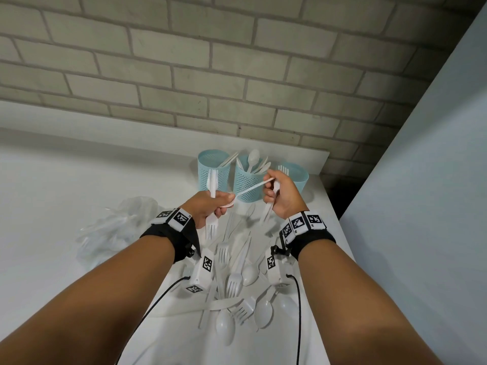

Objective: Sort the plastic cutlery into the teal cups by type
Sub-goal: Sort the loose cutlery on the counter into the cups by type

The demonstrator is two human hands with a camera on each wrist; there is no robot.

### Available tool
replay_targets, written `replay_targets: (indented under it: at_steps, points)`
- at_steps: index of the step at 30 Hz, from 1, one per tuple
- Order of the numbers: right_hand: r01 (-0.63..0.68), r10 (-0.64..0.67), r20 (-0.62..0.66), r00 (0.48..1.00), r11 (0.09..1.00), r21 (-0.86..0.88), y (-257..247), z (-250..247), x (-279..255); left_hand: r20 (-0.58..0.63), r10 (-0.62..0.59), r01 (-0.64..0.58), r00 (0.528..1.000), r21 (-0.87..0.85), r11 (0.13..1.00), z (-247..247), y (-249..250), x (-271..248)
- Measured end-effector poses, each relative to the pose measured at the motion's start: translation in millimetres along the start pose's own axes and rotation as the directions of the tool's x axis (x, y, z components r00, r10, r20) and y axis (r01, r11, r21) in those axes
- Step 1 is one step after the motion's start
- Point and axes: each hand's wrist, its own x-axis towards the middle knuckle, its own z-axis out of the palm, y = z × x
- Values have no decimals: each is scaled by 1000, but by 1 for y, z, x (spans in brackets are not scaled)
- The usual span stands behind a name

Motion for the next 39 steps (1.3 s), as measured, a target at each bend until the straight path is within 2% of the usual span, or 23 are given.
replay_targets:
  at_steps: [3, 5, 7, 9, 11, 18, 20, 22, 24, 27, 30, 34, 39]
  points:
    - [-76, 66, -61, 996, 981, -176, 3, -7, 1, -132, 63, -61, 989, 15, 998, -5, -4, 2]
    - [-125, 96, -96, 991, 920, -371, 5, -12, 0, -229, 91, -94, 969, -3, 996, -6, -5, 2]
    - [-175, 142, -102, 985, 786, -593, 7, -14, -3, -315, 115, -109, 942, 36, 993, -8, -5, 3]
    - [-189, 196, -83, 977, 619, -762, 8, -12, -7, -348, 137, -123, 928, 62, 990, -8, -6, 3]
    - [-193, 240, -69, 968, 547, -815, 10, -6, -6, -331, 171, -148, 928, 93, 985, -6, -6, 4]
    - [-229, 375, 35, 926, 635, -738, 5, 26, -6, -262, 236, -217, 936, 101, 971, 10, -7, 6]
    - [-247, 410, 62, 910, 656, -713, 3, 28, -7, -226, 204, -189, 952, 86, 978, 9, -4, 5]
    - [-283, 438, 104, 893, 727, -626, 4, 24, -7, -132, 139, -130, 981, 74, 989, 10, 1, 4]
    - [-328, 438, 128, 890, 809, -488, 5, 17, -6, -62, 31, -34, 998, -51, 998, 9, 3, 5]
    - [-355, 409, 118, 905, 878, -320, 7, 12, -5, 26, -85, 88, 996, -282, 955, 5, 1, 5]
    - [-315, 334, 40, 942, 916, -247, 7, 10, -4, 127, -96, 130, 987, -295, 947, 3, -1, 3]
    - [-280, 287, 31, 957, 950, -135, 7, 10, -5, 140, -35, 67, 990, -237, 969, 5, -4, 3]
    - [-168, 163, -41, 986, 972, -164, 10, 10, -4, 123, 52, -27, 991, -197, 980, 5, -8, 3]
